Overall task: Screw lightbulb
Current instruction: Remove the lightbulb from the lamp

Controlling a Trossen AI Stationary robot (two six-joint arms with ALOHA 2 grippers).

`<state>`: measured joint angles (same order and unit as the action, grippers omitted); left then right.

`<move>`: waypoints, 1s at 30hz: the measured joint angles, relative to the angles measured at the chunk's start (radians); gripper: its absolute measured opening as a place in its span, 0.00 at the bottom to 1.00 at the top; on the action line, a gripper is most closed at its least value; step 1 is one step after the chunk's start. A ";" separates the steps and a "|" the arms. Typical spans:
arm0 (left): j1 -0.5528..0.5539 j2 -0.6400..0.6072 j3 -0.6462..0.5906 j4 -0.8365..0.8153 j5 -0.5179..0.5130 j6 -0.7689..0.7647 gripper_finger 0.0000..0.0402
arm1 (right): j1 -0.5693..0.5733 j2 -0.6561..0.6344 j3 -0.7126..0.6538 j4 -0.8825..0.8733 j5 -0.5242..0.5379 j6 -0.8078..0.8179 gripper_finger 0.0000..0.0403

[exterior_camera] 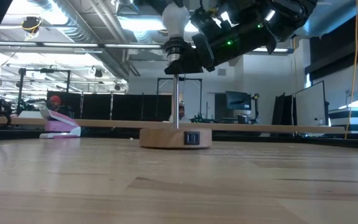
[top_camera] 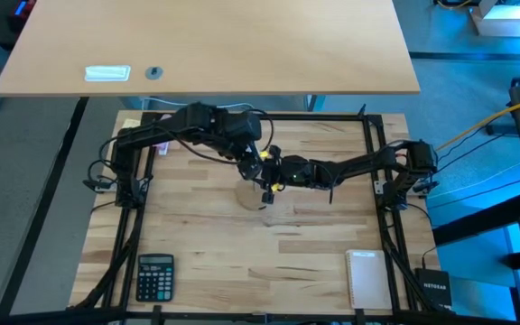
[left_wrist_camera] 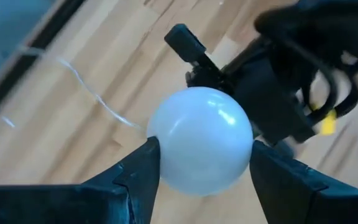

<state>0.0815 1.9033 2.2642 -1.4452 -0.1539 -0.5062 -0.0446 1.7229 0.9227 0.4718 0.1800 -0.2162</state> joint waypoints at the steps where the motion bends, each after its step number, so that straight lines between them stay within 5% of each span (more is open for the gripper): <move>1: -0.006 -0.001 0.000 0.005 0.001 -0.039 0.52 | 0.001 0.000 0.000 -0.002 0.003 -0.002 0.34; 5: -0.026 -0.001 0.000 0.037 -0.001 -0.048 0.52 | 0.001 0.000 -0.002 -0.005 0.002 -0.001 0.33; 13: -0.012 -0.016 -0.003 0.053 -0.003 0.225 0.53 | -0.001 0.000 -0.002 -0.002 0.008 0.003 0.33; 30: 0.064 -0.151 -0.002 0.198 -0.006 0.364 0.53 | -0.003 0.002 0.000 0.001 0.004 -0.001 0.32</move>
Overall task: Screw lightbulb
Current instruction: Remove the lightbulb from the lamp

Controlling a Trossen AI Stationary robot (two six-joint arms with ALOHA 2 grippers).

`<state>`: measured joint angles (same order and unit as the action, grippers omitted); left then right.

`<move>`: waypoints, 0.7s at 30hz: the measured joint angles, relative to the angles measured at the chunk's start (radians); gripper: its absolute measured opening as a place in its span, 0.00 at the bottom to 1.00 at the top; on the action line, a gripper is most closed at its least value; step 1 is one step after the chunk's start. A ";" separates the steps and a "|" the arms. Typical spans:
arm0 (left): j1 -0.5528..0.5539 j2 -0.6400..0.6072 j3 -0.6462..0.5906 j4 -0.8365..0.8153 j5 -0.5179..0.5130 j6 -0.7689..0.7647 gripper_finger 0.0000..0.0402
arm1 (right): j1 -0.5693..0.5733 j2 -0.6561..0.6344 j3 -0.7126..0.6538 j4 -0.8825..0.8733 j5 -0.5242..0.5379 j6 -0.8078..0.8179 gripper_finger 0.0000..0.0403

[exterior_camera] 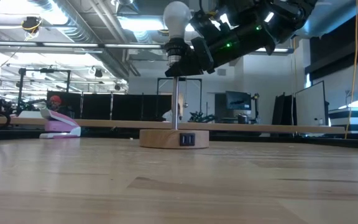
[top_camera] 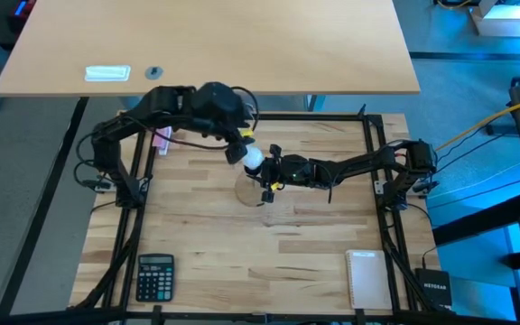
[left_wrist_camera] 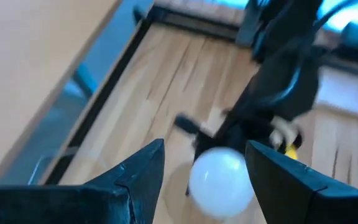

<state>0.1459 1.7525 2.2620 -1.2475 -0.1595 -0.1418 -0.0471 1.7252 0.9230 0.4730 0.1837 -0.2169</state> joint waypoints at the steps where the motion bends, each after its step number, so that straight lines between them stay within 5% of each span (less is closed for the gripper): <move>1: 0.000 0.000 0.000 0.035 0.015 -0.001 0.53 | 0.000 0.000 0.000 0.000 0.000 0.000 0.32; 7: 0.035 0.001 0.001 0.219 0.179 -0.034 0.53 | 0.000 0.000 0.000 0.000 0.000 -0.001 0.32; 21: 0.033 0.002 0.000 0.233 0.133 0.173 0.47 | 0.001 0.000 0.000 0.000 0.000 -0.001 0.32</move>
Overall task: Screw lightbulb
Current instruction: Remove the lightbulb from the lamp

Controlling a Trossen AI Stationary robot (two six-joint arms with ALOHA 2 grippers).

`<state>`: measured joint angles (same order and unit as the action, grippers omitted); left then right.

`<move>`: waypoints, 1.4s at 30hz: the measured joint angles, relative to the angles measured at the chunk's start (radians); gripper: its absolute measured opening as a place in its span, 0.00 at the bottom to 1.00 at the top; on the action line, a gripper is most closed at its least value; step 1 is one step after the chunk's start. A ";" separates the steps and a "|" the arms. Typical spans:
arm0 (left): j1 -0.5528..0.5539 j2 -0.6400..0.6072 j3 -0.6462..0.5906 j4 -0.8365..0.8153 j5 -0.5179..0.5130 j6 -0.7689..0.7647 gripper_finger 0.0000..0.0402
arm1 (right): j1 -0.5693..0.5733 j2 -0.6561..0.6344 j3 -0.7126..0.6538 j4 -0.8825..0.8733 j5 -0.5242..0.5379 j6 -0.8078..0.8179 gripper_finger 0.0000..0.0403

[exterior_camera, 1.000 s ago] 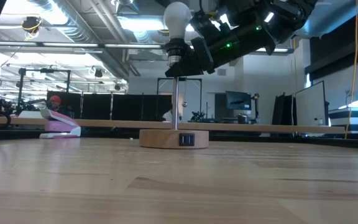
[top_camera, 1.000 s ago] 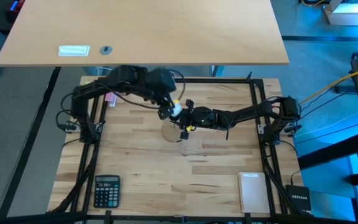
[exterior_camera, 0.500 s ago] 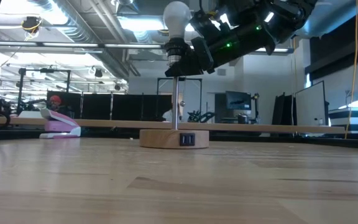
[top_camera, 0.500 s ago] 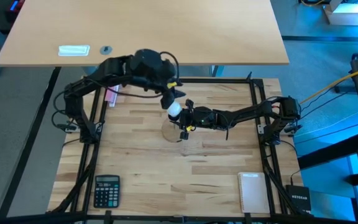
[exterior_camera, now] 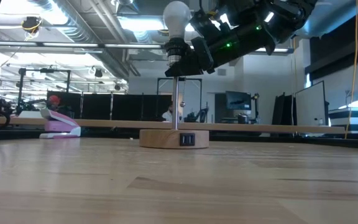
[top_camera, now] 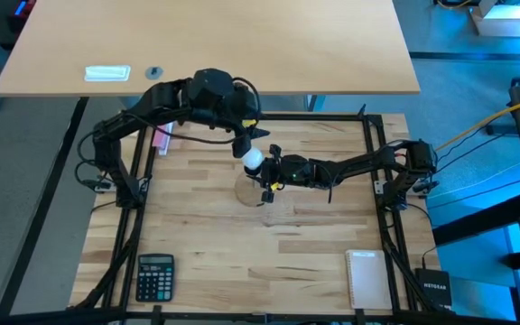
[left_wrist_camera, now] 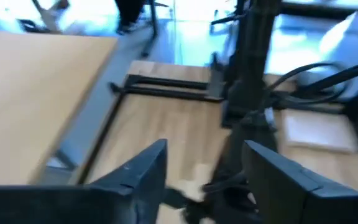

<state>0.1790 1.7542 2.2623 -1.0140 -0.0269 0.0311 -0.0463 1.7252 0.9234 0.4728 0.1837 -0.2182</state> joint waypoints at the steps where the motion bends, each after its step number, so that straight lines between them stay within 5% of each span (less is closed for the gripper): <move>1: -0.004 0.000 0.000 -0.009 -0.022 0.016 0.42 | 0.000 0.000 0.000 0.000 0.000 0.000 0.32; 5: -0.017 0.000 0.000 -0.015 -0.074 0.107 0.10 | 0.000 0.000 0.000 0.000 0.000 0.000 0.32; 7: -0.017 0.000 0.000 0.018 -0.081 0.106 0.04 | 0.000 0.000 0.000 0.000 0.000 0.000 0.32; 10: -0.014 0.000 0.000 0.043 -0.084 0.104 0.13 | 0.000 0.000 0.000 0.000 0.000 0.000 0.32; 17: -0.014 0.000 0.000 0.062 -0.085 0.048 0.53 | 0.000 0.000 0.000 -0.001 0.000 0.000 0.32; 24: -0.019 0.004 0.000 -0.063 -0.090 -0.017 0.82 | 0.000 -0.001 0.000 -0.004 0.000 0.000 0.32; 32: -0.036 0.007 0.000 -0.315 -0.074 0.131 0.84 | 0.000 -0.002 0.000 -0.004 -0.010 -0.001 0.32; 42: -0.042 0.075 0.000 -0.315 0.011 0.300 0.80 | 0.000 -0.002 0.000 -0.006 -0.038 0.001 0.33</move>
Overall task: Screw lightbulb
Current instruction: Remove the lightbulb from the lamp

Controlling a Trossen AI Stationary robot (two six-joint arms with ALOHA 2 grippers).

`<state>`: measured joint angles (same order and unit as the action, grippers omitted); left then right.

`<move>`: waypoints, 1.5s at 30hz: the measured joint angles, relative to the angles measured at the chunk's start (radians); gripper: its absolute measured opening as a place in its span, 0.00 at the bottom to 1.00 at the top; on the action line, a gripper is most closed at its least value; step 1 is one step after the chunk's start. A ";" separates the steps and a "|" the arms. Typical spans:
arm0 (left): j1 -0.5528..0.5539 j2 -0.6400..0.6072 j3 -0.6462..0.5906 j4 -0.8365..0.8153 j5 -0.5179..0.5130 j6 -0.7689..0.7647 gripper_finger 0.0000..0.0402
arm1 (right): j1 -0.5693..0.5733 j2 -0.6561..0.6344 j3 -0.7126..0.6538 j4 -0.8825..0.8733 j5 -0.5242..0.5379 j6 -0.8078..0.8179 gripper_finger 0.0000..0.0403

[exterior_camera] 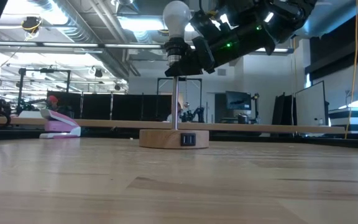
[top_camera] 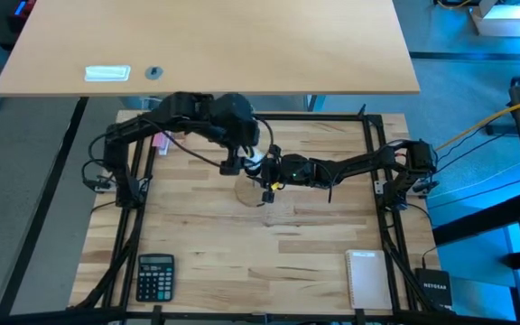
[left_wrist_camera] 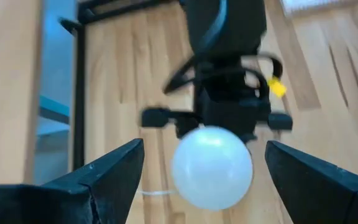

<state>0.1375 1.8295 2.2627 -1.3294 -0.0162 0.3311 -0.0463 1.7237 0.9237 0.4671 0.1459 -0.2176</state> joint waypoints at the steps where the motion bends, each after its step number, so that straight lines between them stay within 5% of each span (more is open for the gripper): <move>1: 0.001 0.008 0.000 -0.014 0.002 0.014 0.80 | 0.000 0.000 0.000 0.000 0.000 0.000 0.33; 18: 0.007 0.093 0.000 -0.087 0.013 0.068 0.73 | 0.000 0.011 0.001 0.003 0.002 0.030 0.33; 24: 0.007 0.100 0.001 -0.089 0.003 -0.019 0.69 | 0.000 0.013 0.001 0.005 0.002 0.030 0.33; 31: -0.001 0.101 0.001 -0.097 -0.076 -0.338 0.57 | 0.001 0.014 0.001 0.007 0.045 0.042 0.33; 45: -0.018 0.100 0.001 -0.051 -0.137 -1.219 0.59 | 0.001 0.017 -0.002 0.029 0.113 0.015 0.33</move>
<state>0.1200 1.9297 2.2639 -1.3803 -0.1532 -0.8880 -0.0452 1.7403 0.9218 0.4964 0.2587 -0.2026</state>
